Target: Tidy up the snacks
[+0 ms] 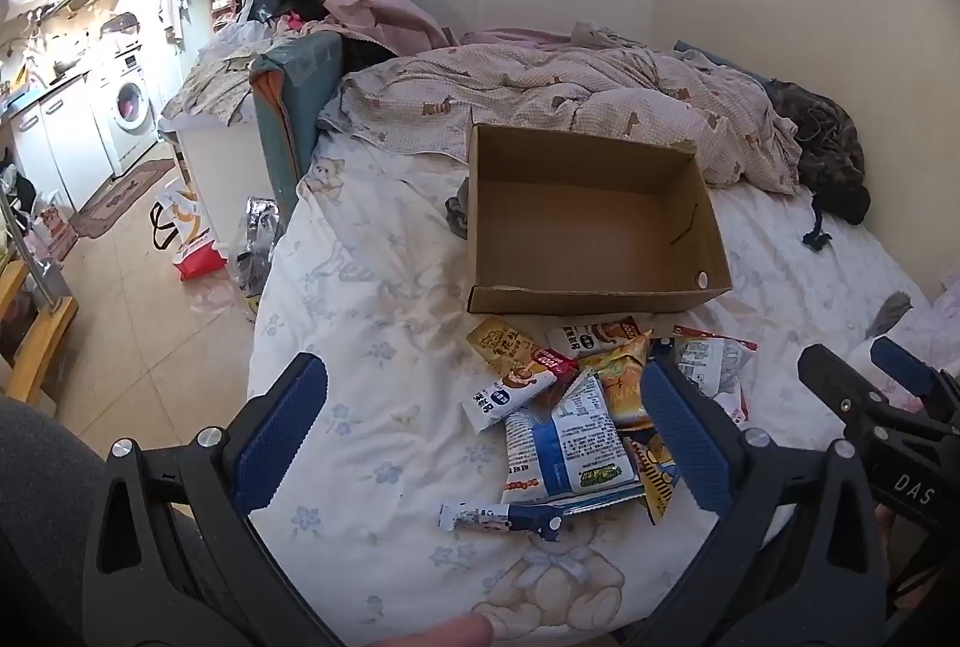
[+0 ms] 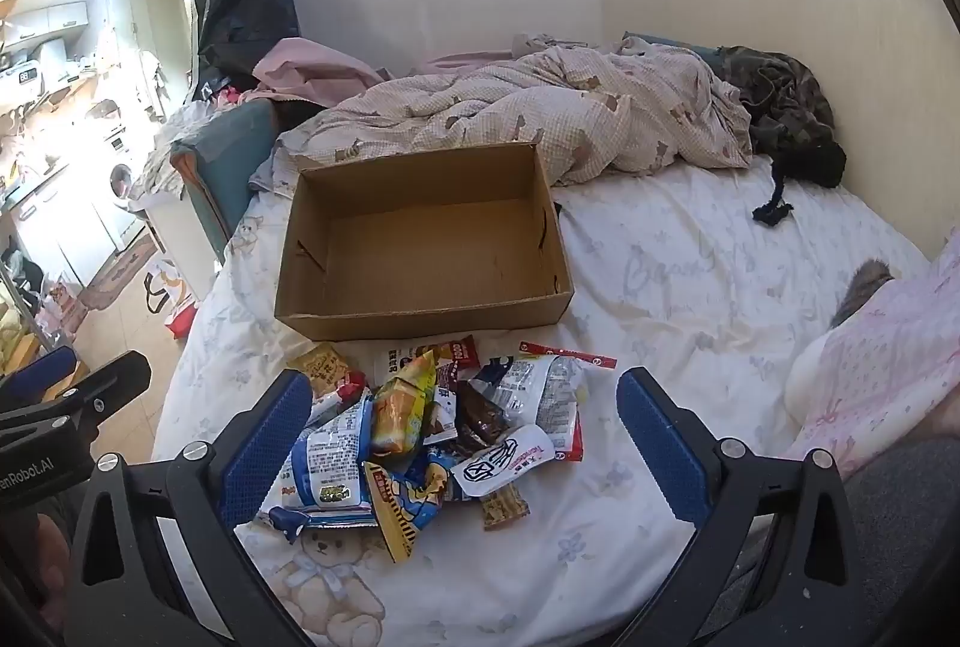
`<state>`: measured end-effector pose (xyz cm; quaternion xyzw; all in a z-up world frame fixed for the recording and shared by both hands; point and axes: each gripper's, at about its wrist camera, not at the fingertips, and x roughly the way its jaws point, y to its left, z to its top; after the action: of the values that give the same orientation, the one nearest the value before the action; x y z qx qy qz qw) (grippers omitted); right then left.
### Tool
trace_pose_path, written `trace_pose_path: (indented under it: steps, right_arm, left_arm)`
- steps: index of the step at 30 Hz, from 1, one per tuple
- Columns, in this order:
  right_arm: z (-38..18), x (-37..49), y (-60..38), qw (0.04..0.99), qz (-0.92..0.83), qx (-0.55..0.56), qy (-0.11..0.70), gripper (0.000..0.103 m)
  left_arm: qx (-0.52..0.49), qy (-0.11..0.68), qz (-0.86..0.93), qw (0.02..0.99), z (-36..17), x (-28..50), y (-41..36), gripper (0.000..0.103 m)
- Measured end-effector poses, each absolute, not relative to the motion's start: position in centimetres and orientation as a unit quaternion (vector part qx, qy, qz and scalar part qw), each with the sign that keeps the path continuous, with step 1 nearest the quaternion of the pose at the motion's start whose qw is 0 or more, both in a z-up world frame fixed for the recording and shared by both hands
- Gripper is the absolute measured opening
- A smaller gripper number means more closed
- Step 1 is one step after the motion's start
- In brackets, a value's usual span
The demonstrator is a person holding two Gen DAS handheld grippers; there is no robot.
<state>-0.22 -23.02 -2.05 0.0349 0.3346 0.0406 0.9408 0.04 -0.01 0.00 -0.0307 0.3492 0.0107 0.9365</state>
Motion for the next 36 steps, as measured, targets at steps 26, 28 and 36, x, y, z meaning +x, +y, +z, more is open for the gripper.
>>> trace_pose_path:
  steps: [26,28,36]
  right_arm:
    - [-1.9,-0.3,-22.7,0.945,0.036,0.026,0.323,0.103]
    - [-1.9,-0.3,-22.7,0.946,0.036,0.027,0.322,0.103]
    - [-1.9,-0.1,-22.7,0.945,0.035,0.026,0.323,0.103]
  left_arm:
    - [-0.037,0.347,0.004,0.937,-0.1,0.1,0.2,0.103]
    - [-0.037,0.347,0.004,0.937,-0.1,0.2,0.3,0.103]
    - [-0.037,0.348,0.004,0.937,-0.1,0.1,0.3,0.103]
